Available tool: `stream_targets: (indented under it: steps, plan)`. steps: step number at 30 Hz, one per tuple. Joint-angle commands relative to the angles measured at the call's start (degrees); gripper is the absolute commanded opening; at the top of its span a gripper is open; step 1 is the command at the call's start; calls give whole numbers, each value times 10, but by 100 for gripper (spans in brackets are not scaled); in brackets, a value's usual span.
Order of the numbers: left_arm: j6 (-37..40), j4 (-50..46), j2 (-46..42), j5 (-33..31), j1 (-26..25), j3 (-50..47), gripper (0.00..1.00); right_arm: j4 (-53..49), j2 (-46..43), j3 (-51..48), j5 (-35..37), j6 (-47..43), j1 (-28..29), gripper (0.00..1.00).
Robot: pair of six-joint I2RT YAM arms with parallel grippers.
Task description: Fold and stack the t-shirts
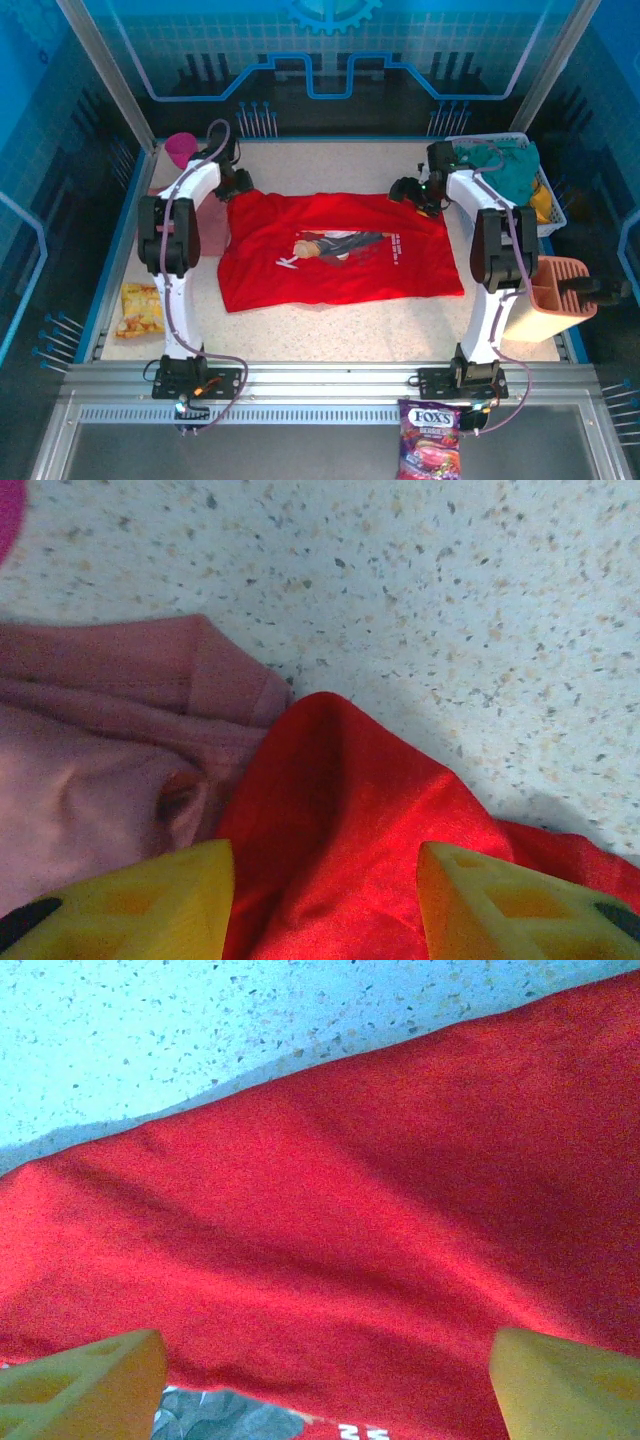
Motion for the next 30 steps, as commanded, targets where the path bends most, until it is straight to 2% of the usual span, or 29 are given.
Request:
stream_targets:
  steps: [1, 10, 13, 21, 27, 29, 30]
  plan:
    - [22, 43, 2, 26, -2, 26, 51, -11, 15, 23, -2, -1, 3, 84]
    - [26, 75, 21, 38, -2, 20, 40, 5, 22, 9, -6, 3, -2, 84]
    - [20, 62, 37, 42, -1, 40, 31, 3, 33, 16, -1, 4, -4, 82]
    - [-26, -5, 68, 25, -1, 94, 17, -31, 74, 51, 14, 13, -20, 80]
    - [-29, -16, 57, 5, 0, 83, 0, -33, 80, 51, 21, 16, -38, 80]
    - [-19, -14, 50, 7, 0, 79, 1, -34, 81, 50, 18, 17, -43, 79]
    - [-15, -21, 51, 8, 0, 83, 6, -34, 80, 50, 17, 16, -44, 79]
